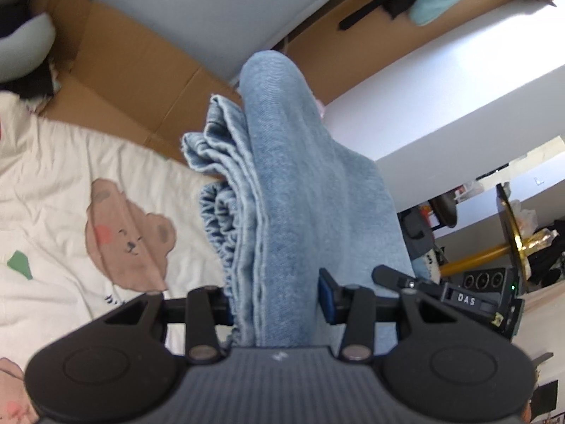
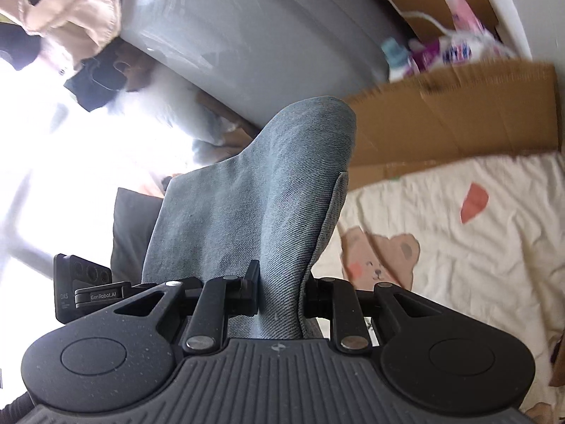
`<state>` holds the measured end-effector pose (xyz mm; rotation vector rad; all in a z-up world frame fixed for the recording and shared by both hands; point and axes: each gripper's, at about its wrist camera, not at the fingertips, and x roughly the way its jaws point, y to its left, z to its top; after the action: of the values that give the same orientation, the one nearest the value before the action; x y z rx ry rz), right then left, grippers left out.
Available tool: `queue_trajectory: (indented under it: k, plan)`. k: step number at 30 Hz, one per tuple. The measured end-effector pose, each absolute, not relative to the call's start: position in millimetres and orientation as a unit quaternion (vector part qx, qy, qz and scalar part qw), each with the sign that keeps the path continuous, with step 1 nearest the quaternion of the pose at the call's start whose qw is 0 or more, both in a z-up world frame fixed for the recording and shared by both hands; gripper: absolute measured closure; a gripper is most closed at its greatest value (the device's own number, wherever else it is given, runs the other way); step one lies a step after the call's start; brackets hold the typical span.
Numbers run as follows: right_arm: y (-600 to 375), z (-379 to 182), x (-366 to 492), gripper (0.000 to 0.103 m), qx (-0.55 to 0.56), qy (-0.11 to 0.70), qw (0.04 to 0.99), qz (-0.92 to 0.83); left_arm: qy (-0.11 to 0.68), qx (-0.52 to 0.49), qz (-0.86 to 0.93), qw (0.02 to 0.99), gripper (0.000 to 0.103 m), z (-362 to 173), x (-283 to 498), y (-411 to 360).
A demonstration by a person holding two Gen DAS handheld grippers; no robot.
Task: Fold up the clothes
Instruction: 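Carry the held stack with both grippers toward the white cabinet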
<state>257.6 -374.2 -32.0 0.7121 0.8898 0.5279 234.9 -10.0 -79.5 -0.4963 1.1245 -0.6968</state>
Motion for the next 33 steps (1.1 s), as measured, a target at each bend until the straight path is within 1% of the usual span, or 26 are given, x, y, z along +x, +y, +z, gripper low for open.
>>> queue_trajectory:
  k: [15,22,27,33]
  plan:
    - [-405,123,233,0.082,0.317,0.368,0.838,0.248,0.467,-0.210,-0.330,0.793,0.058,61,203,-51]
    - [-426,194,211,0.082,0.300,0.344,0.853,0.255,0.438,-0.226,-0.345,0.799,0.058,111,183,-67]
    - [-443,224,199,0.082,0.300,0.343,0.855,0.250,0.431,-0.224,-0.347,0.802,0.058,131,168,-85]
    - [-464,225,178,0.082,0.306,0.331,0.859,0.241,0.431,-0.220,-0.350,0.802,0.058,128,159,-106]
